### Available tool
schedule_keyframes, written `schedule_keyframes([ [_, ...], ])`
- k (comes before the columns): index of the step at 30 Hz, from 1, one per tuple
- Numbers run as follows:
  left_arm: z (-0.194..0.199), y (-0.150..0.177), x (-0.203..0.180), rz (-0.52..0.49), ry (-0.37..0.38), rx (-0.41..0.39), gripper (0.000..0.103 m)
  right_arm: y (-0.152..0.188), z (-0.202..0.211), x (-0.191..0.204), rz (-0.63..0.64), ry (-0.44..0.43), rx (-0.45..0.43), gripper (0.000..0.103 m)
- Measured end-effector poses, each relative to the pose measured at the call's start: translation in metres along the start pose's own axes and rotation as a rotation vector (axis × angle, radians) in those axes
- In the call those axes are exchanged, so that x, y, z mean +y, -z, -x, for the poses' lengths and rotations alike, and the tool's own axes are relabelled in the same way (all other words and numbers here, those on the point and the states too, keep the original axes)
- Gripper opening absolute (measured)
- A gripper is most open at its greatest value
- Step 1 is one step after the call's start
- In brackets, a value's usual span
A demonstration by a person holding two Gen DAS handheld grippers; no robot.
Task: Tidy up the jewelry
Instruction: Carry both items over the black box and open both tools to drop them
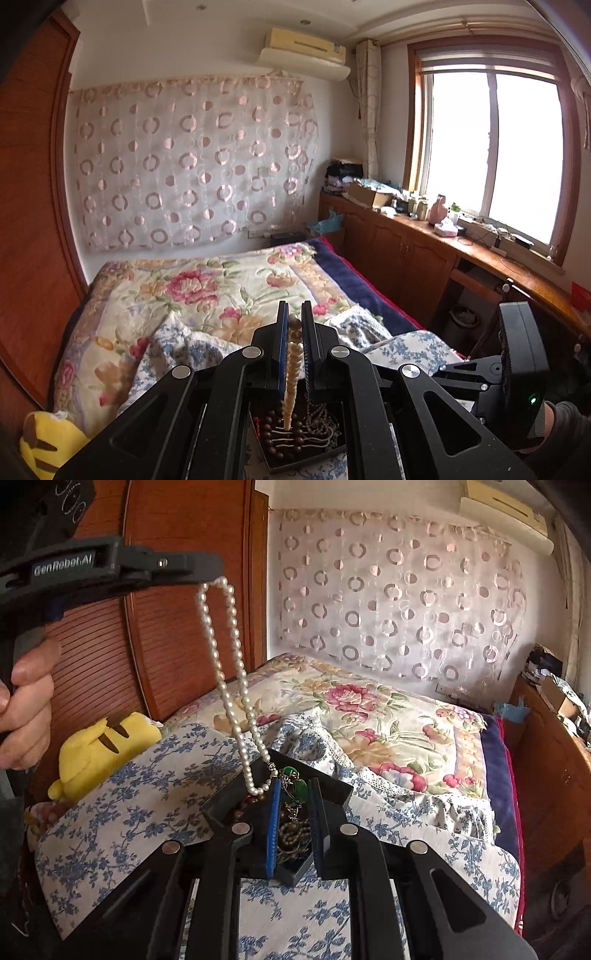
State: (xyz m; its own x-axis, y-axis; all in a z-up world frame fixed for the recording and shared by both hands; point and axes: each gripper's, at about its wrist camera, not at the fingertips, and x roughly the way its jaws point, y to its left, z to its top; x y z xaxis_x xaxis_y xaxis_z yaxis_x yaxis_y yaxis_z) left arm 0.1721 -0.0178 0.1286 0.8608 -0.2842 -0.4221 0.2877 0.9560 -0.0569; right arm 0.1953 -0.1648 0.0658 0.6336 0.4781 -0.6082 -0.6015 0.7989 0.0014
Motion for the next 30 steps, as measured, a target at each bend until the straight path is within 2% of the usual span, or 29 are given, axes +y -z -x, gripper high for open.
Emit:
schedule_keyframes([
  [8,-0.054,0.033,0.014,0.025,-0.01,0.129,0.006,0.008,-0.04,-0.012,-0.06,-0.056,0.063,0.016],
  [13,-0.07,0.047,0.019,0.04,-0.01,0.176,0.006,0.012,-0.056,-0.009,-0.055,-0.064,0.087,0.017],
  [21,-0.072,0.055,0.018,0.037,-0.005,0.19,0.006,0.016,-0.063,-0.005,-0.052,-0.065,0.095,0.017],
  [30,-0.053,0.079,0.016,0.021,0.004,0.207,0.007,0.033,-0.037,0.0,-0.046,-0.036,0.071,0.017],
])
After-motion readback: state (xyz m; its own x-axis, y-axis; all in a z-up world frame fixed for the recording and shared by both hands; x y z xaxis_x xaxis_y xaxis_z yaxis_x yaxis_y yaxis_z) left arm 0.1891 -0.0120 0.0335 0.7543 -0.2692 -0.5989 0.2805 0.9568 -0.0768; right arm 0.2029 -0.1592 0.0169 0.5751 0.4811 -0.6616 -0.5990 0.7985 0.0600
